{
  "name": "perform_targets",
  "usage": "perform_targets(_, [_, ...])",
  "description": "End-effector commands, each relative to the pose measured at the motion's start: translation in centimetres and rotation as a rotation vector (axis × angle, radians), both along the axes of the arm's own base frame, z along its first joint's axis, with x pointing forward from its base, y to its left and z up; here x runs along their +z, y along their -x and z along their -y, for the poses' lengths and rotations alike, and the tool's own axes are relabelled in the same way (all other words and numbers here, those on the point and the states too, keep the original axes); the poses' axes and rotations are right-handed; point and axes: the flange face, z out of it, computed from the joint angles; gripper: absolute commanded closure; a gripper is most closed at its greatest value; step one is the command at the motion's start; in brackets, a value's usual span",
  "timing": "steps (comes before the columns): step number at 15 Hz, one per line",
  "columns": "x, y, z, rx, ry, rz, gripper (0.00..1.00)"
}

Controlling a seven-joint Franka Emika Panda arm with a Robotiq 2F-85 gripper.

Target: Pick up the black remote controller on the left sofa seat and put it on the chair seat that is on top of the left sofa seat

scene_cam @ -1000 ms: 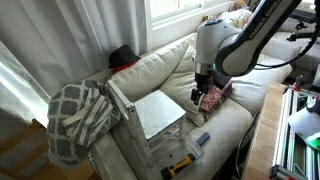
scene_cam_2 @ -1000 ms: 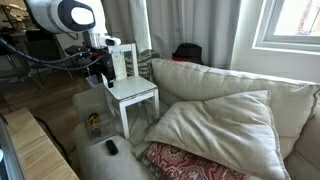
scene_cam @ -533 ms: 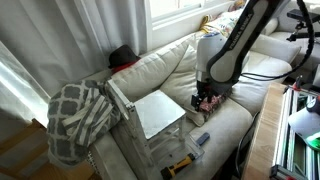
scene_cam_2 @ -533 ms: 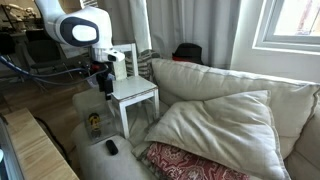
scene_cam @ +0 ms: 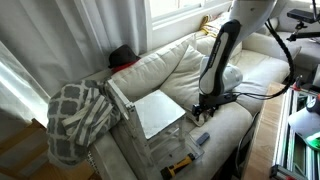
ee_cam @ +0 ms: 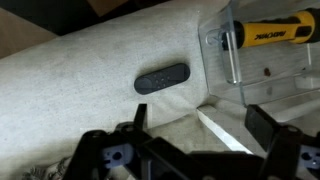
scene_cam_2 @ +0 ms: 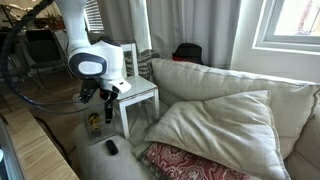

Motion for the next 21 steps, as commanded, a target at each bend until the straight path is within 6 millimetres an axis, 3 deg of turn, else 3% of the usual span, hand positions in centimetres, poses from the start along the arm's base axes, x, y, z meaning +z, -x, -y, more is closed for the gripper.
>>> perform_targets(1, [-4.3,-0.1,1.1,-0.104,-0.039,-0.021,0.0])
perform_targets(11, [-14.4,0.0,1.4,-0.384,-0.032,-0.18,0.0])
perform_targets(15, [-17.4,-0.1,1.3,-0.528,-0.018,-0.236,0.0])
perform_targets(21, [-20.3,-0.3,1.5,-0.679,0.022,-0.293,0.0])
